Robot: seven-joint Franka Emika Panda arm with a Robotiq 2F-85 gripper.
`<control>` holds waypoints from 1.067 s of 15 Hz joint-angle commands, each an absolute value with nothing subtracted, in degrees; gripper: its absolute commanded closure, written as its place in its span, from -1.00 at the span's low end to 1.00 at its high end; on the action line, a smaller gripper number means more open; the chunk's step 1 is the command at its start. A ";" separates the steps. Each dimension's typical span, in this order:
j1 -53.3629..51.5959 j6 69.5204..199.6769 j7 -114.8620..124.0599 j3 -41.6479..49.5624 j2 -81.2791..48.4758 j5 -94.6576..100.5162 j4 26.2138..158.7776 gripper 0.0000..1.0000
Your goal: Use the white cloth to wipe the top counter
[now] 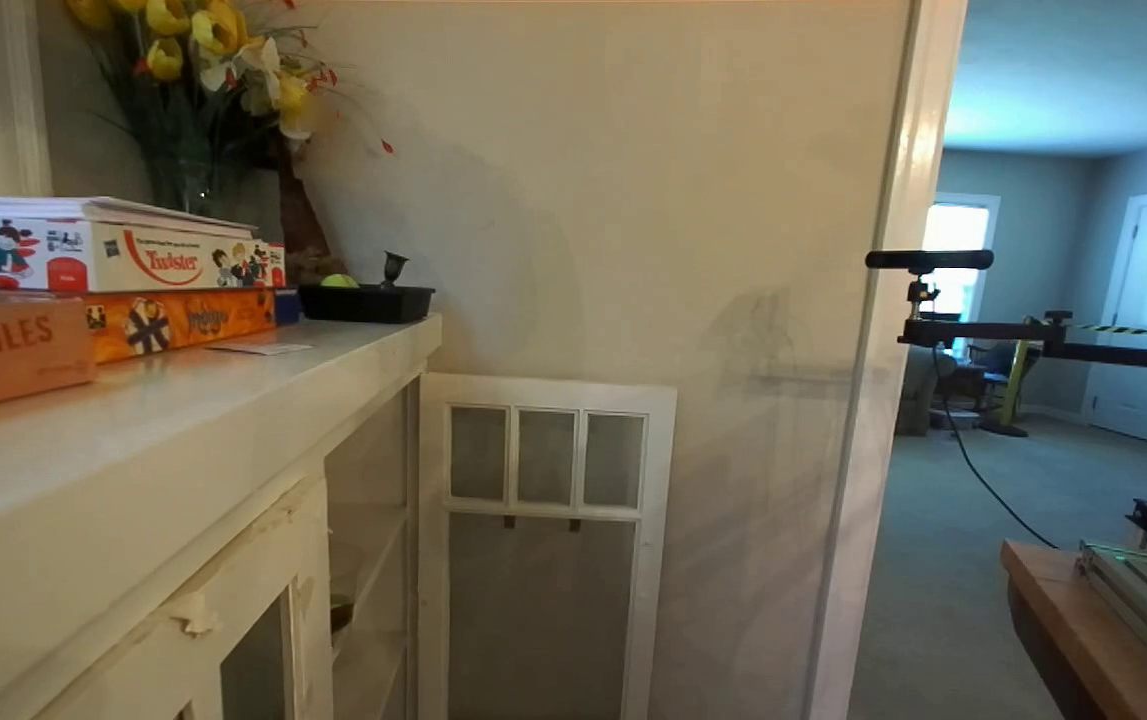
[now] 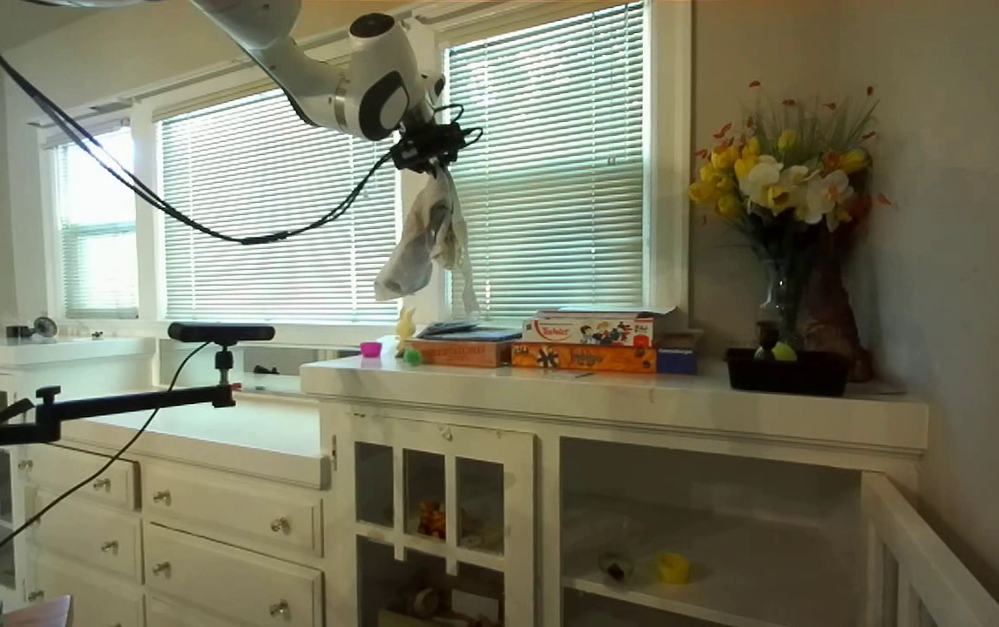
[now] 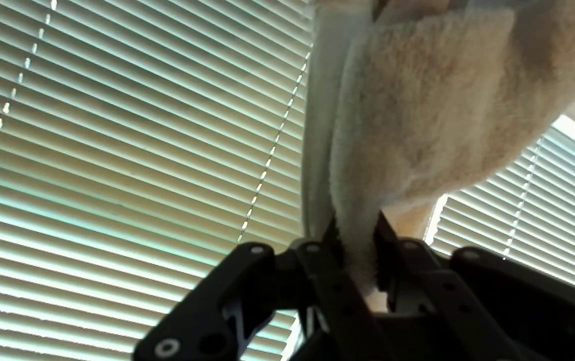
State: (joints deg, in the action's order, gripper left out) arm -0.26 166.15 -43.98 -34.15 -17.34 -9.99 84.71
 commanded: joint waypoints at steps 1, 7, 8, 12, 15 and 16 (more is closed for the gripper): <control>0.31 167.50 -46.93 -35.79 -26.36 -11.17 77.98 0.93; -2.17 163.07 -40.50 -29.15 -35.85 -8.63 72.95 0.19; -3.06 162.18 -38.79 -27.34 -36.37 -8.39 72.46 0.09; -7.72 156.94 -26.70 -18.38 -33.59 -7.54 70.62 -0.49; -10.56 155.16 -15.13 -10.46 -28.52 -4.79 71.10 -0.89; -10.96 153.34 -11.42 -7.93 -26.94 -3.36 71.69 -0.98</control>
State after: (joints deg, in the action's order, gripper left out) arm -8.85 158.13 -22.66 -14.87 -31.89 -7.64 70.56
